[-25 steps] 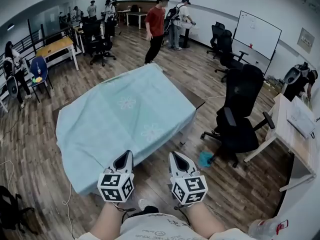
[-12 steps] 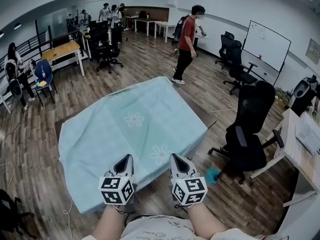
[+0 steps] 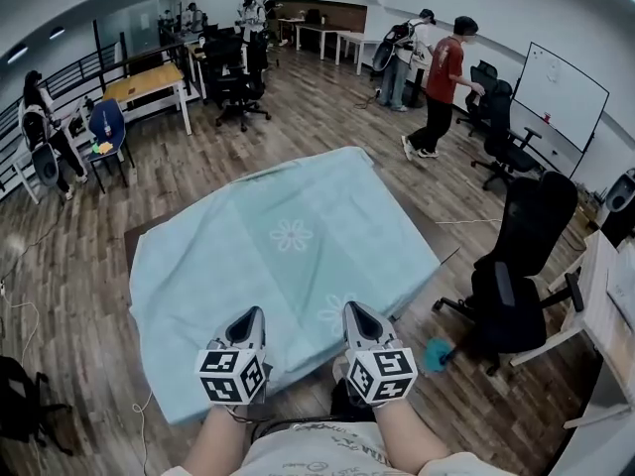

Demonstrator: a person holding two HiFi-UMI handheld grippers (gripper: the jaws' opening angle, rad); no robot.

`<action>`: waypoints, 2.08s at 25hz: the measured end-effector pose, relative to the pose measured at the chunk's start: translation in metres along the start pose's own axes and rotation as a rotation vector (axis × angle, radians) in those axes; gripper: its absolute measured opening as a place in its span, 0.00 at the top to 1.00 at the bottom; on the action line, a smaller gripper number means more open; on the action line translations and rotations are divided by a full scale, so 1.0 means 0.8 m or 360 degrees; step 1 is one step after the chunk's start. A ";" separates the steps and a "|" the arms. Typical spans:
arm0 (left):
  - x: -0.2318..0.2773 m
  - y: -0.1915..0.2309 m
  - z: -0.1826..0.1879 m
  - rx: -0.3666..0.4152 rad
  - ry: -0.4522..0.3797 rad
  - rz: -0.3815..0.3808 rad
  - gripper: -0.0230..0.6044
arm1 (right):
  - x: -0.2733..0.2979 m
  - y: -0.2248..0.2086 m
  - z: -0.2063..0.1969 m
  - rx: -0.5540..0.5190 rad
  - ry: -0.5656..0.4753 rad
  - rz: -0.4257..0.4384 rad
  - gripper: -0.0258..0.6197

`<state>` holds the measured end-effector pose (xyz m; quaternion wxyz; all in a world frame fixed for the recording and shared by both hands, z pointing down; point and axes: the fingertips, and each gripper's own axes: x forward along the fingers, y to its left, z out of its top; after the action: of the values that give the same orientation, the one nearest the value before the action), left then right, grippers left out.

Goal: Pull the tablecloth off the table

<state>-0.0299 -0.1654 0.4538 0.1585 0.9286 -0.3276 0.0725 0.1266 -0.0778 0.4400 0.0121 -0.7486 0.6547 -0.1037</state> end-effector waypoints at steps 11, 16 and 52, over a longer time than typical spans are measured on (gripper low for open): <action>0.062 0.068 0.011 -0.0046 0.0002 0.0254 0.94 | 0.128 -0.019 0.002 -0.0012 0.0069 0.0206 0.94; 0.101 0.097 0.018 -0.0078 0.0013 0.0382 0.94 | 0.191 -0.042 0.011 -0.0026 0.0104 0.0293 0.94; 0.190 0.326 -0.229 -0.0490 0.0885 0.1137 0.59 | 0.566 -0.328 -0.214 -0.0412 0.1114 0.0437 0.74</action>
<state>-0.0824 -0.3836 0.7265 0.3411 0.6690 -0.5784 0.3188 0.4087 -0.4657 0.7107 -0.2925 -0.5690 0.7209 -0.2667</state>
